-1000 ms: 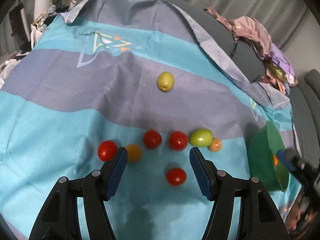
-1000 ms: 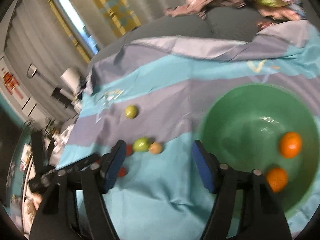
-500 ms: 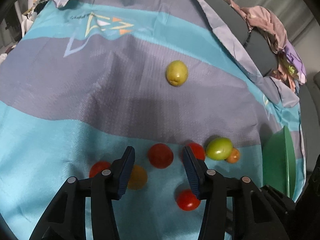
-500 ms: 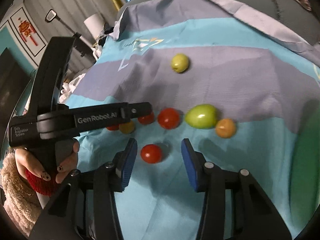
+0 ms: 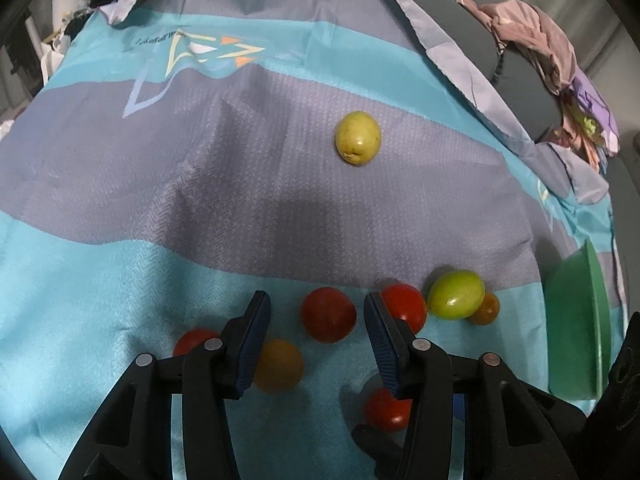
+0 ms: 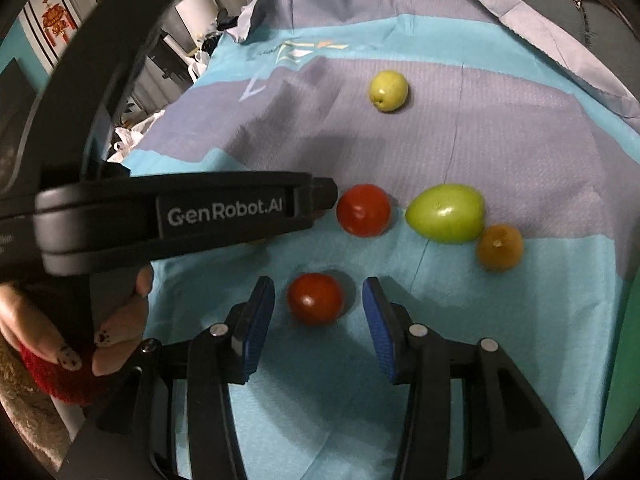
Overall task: Organize fruits
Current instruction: 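Grasp a red tomato with the right tool while the left tool grasps another, then carry both held red tomatoes over the green bowl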
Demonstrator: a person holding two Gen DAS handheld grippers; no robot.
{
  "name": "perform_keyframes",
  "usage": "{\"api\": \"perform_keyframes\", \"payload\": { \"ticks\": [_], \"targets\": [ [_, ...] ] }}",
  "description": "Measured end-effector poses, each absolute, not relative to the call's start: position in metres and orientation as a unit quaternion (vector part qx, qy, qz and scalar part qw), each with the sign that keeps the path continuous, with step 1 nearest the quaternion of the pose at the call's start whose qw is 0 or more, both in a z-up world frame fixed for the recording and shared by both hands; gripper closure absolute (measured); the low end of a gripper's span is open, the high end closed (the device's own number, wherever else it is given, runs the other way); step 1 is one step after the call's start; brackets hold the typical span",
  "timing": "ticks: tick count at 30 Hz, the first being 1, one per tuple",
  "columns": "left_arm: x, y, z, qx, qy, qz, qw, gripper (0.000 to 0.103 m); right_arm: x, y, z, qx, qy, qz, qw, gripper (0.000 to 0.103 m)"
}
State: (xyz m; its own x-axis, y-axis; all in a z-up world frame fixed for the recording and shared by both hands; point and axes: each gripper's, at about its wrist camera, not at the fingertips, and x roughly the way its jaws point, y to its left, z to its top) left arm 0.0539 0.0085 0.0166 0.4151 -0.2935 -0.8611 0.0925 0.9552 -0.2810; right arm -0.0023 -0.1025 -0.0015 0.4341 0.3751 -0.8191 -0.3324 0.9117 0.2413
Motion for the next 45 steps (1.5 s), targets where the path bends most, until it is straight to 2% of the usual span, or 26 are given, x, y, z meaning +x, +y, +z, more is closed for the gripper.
{"api": "perform_keyframes", "payload": {
  "ticks": [5,45],
  "targets": [
    [0.052,0.003,0.016,-0.078,0.524,-0.116,0.840,0.074,0.000,-0.099,-0.001,0.002,0.479,0.202,0.854,0.073],
    [0.012,-0.007,0.058,-0.090,0.463,-0.146,0.870,0.075,-0.034,-0.161,0.041,0.074,0.438,0.148,0.884,0.073]
  ]
}}
